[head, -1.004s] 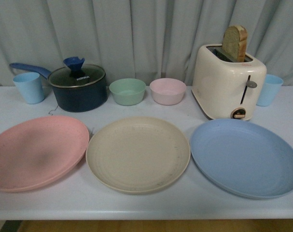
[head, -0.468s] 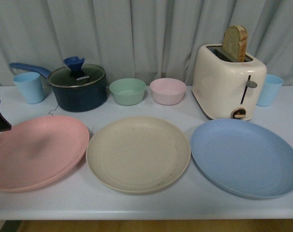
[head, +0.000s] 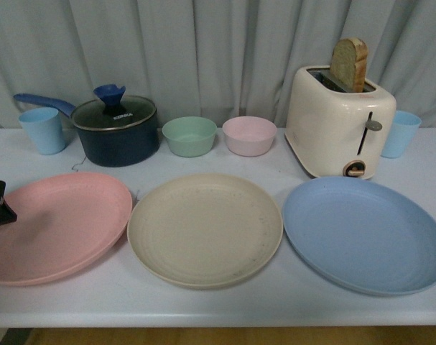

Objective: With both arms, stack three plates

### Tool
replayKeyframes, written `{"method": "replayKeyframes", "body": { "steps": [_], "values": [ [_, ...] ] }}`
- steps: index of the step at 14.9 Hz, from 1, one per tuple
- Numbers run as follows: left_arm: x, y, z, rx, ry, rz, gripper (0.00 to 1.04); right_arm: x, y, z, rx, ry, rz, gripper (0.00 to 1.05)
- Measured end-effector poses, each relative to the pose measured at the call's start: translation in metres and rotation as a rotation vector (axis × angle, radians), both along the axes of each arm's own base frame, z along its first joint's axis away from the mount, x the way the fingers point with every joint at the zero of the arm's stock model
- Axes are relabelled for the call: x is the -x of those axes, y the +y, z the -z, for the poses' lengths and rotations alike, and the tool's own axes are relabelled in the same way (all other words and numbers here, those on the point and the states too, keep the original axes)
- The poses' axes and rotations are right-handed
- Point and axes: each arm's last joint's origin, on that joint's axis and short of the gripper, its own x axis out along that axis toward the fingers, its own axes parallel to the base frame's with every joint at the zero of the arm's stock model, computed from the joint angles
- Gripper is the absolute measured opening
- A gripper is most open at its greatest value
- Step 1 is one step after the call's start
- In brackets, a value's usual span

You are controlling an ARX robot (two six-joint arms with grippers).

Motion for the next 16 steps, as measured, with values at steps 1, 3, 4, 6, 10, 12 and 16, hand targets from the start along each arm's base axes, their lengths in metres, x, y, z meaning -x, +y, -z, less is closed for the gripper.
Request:
{"method": "replayKeyframes", "body": {
  "steps": [1, 3, 4, 6, 10, 12, 16],
  "values": [
    [0.002, 0.006, 0.008, 0.006, 0.007, -0.016, 0.67, 0.0, 0.0, 0.0, 0.0, 0.0, 0.0, 0.98],
    [0.007, 0.012, 0.01, 0.008, 0.012, -0.037, 0.47, 0.0, 0.0, 0.0, 0.0, 0.0, 0.0, 0.98],
    [0.01, 0.016, 0.011, 0.019, 0.019, -0.05, 0.36, 0.0, 0.0, 0.0, 0.0, 0.0, 0.0, 0.98],
    [0.012, 0.019, 0.012, 0.036, 0.016, -0.063, 0.14, 0.0, 0.0, 0.0, 0.0, 0.0, 0.0, 0.98],
    [0.019, 0.023, -0.001, 0.113, 0.007, -0.137, 0.03, 0.0, 0.0, 0.0, 0.0, 0.0, 0.0, 0.98],
    [0.026, 0.026, -0.019, 0.112, 0.014, -0.162, 0.03, 0.0, 0.0, 0.0, 0.0, 0.0, 0.0, 0.98],
    [0.036, 0.013, -0.089, 0.12, -0.092, -0.158, 0.03, 0.0, 0.0, 0.0, 0.0, 0.0, 0.0, 0.98]
  ]
}}
